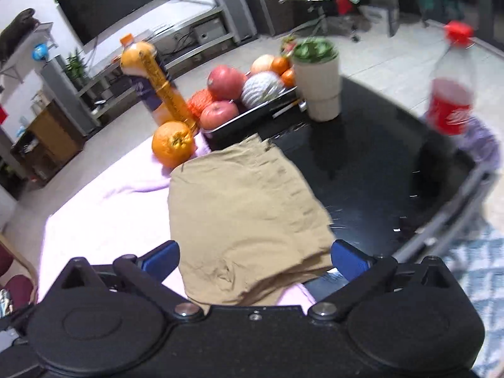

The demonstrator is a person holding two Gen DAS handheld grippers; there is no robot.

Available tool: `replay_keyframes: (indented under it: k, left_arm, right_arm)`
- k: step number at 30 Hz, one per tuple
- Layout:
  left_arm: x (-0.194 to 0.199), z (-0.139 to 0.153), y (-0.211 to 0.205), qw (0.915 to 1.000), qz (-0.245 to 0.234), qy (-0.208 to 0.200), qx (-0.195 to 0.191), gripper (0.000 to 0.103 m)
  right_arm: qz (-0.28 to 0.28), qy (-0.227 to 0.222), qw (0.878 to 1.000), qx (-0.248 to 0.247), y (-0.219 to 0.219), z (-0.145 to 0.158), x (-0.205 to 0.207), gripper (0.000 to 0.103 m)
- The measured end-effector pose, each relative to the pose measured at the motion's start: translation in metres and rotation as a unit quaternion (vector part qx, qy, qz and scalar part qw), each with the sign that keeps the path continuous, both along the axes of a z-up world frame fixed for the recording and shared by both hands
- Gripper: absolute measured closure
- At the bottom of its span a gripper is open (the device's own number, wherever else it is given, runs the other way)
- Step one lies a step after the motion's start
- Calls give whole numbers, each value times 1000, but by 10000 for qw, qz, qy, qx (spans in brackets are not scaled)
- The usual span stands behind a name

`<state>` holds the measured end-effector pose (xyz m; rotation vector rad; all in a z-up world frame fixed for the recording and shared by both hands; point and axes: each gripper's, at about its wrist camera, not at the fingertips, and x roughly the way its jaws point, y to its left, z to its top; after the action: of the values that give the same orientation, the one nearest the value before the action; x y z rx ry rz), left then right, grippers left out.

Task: Fold clothes
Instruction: 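Release the folded garment and withdraw both grippers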

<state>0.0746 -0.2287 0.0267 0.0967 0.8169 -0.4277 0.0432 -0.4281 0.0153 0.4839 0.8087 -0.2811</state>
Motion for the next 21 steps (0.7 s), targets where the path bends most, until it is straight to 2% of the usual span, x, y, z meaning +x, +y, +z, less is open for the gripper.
replay_keyframes:
  k: [7, 8, 12, 13, 14, 17, 21]
  left_arm:
    - [-32, 26, 16, 9994, -199, 114, -247, 21]
    - [-36, 30, 19, 9990, -258, 159, -317, 16]
    - [-49, 44, 30, 9971, -368, 311, -591, 13]
    - [-53, 47, 32, 9971, -370, 289, -603, 10]
    - [-56, 48, 33, 9973, -354, 252, -586, 7]
    - [-60, 45, 32, 9983, -273, 194, -469, 7]
    - [-56, 29, 27, 9990, -203, 345, -218, 7]
  right_arm:
    - [-355, 555, 9971, -373, 34, 31, -37, 0]
    - [-353, 589, 9968, -412, 37, 38, -41, 0]
    - [-21, 485, 9974, -533, 47, 70, -57, 0]
    - [15, 478, 9966, -667, 49, 76, -60, 0]
    - [52, 471, 9957, -801, 52, 82, -64, 0]
    - [130, 572, 9911, -1192, 59, 88, -69, 0]
    - [129, 738, 9908, -1129, 57, 74, -65, 0]
